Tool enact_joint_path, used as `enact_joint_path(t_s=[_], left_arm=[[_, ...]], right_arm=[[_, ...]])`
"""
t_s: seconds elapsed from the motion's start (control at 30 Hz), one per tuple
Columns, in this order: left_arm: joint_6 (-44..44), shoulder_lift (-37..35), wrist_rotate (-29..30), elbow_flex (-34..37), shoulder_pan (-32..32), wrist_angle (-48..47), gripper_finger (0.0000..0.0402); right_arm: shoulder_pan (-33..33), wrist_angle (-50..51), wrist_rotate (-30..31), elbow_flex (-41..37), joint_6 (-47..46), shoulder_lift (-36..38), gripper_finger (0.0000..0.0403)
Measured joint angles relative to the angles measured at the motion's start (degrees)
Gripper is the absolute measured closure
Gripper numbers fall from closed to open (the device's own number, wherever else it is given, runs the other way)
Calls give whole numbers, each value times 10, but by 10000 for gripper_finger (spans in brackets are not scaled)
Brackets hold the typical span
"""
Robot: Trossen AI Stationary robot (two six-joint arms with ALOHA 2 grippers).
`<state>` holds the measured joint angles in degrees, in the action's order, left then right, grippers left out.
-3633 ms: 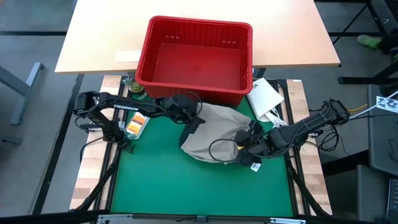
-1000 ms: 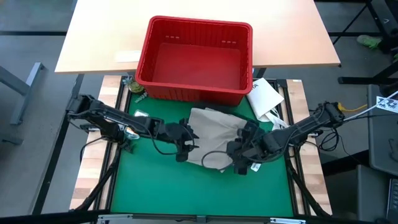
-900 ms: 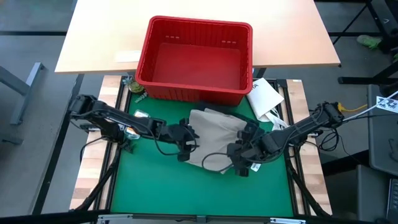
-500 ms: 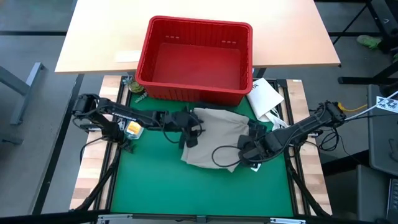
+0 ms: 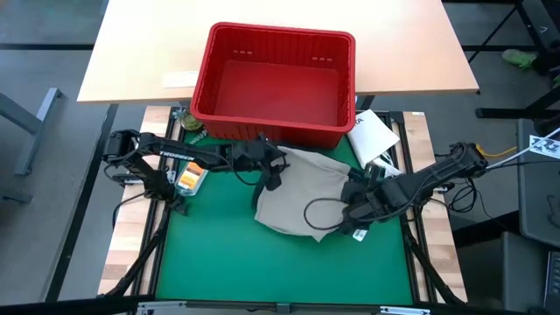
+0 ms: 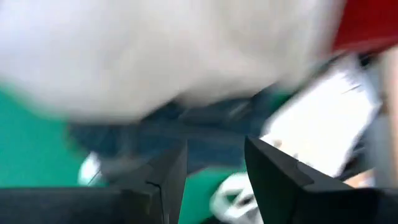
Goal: Fold Laundry from Bin
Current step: Stack the folded gray shorts on top of the folded dark blue pants
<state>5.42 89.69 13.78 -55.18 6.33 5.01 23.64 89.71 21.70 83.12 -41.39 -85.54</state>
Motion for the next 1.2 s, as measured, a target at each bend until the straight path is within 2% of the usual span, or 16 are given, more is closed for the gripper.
enact_joint_path(t_s=[0.13,0.23,0.43,0.57,0.8,1.0,1.2], left_arm=[[0,0,0,0,4,12,214],[0,0,0,0,9,22,214],[0,0,3,0,18,24,214],[-1,0,25,0,25,24,214],[0,39,37,0,41,28,214],[0,95,50,0,57,40,214],[2,116,61,-1,65,40,214]], right_arm=[[-1,-1,169,37,12,2,242],[-16,-12,232,30,14,2,242],[-59,-54,218,-47,14,2,242],[-85,-79,216,-112,13,1,242],[-129,-131,186,-208,12,1,242],[-148,-149,158,-261,13,2,242],[-147,-145,127,-291,12,1,242]])
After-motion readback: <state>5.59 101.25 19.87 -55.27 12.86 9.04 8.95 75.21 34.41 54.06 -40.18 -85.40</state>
